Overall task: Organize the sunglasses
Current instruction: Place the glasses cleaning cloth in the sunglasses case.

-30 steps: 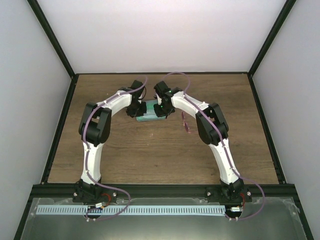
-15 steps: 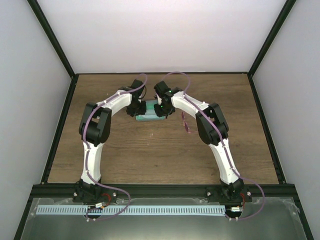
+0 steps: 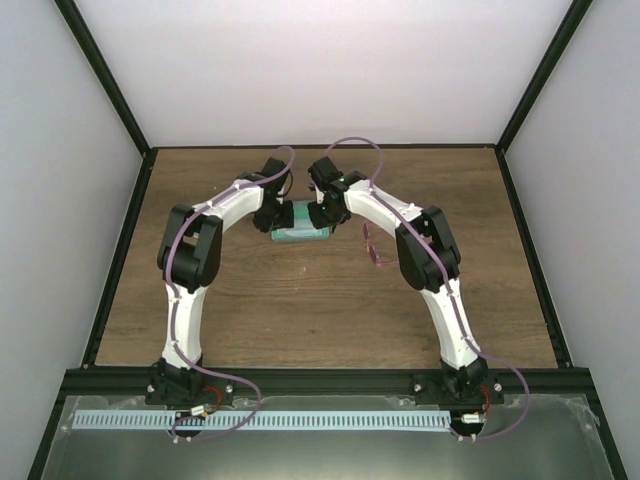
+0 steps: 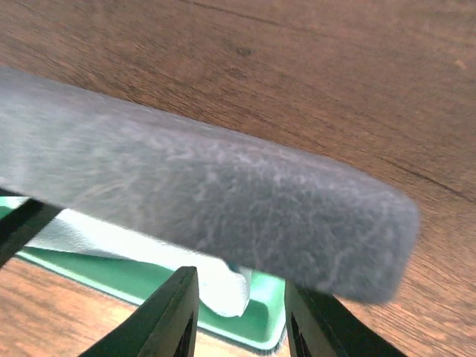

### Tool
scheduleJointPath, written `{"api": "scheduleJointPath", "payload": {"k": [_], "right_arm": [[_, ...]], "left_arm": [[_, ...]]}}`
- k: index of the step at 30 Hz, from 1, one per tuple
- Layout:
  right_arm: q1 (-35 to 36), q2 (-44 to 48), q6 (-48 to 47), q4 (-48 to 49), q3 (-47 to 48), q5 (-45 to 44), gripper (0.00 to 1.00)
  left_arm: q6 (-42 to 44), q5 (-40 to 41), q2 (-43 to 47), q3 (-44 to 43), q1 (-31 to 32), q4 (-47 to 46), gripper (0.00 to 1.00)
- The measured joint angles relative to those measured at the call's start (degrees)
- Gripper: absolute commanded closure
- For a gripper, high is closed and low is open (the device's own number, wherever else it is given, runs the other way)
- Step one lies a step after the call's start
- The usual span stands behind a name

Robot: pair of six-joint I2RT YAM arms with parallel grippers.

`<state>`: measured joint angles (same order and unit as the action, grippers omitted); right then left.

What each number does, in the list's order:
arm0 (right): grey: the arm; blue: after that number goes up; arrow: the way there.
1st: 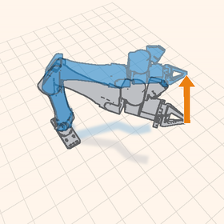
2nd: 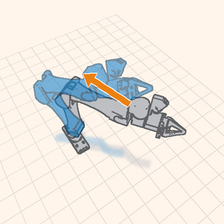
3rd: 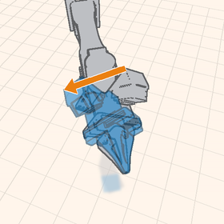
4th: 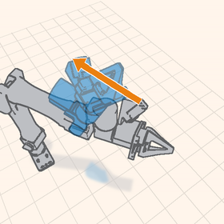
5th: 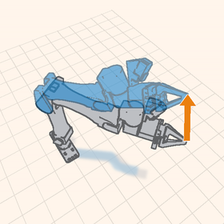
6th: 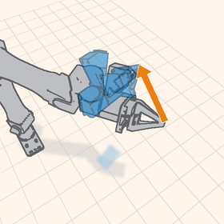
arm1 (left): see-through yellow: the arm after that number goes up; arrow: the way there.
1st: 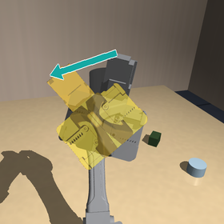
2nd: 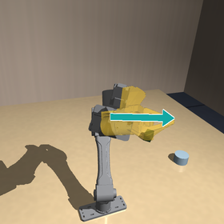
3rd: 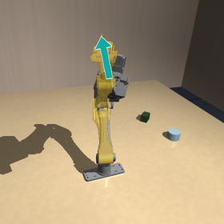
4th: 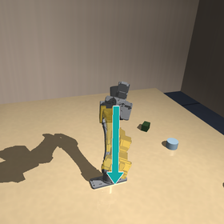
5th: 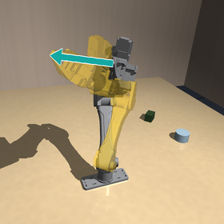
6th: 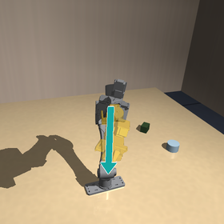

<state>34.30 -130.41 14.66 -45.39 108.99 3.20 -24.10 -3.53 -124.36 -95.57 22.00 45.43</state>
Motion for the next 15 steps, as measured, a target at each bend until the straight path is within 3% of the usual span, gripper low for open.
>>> {"api": "scheduleJointPath", "payload": {"k": [4,6,11,15], "right_arm": [[0.0,1.9,0.6,0.3,-0.1,0.4,0.84],[0.0,2.8,1.2,1.0,-0.4,1.3,0.87],[0.0,3.5,2.6,2.8,-1.5,4.9,0.89],[0.0,3.5,4.0,3.8,-3.1,7.6,0.89]], "left_arm": [[-0.2,-0.7,0.8,0.0,0.0,-0.2,0.14],[-0.9,-0.9,1.6,0.1,0.0,-0.8,0.08],[-1.0,-1.3,2.9,0.1,-0.2,-2.1,0.05],[-1.0,-1.3,2.9,0.1,-0.2,-2.3,0.12]]}}
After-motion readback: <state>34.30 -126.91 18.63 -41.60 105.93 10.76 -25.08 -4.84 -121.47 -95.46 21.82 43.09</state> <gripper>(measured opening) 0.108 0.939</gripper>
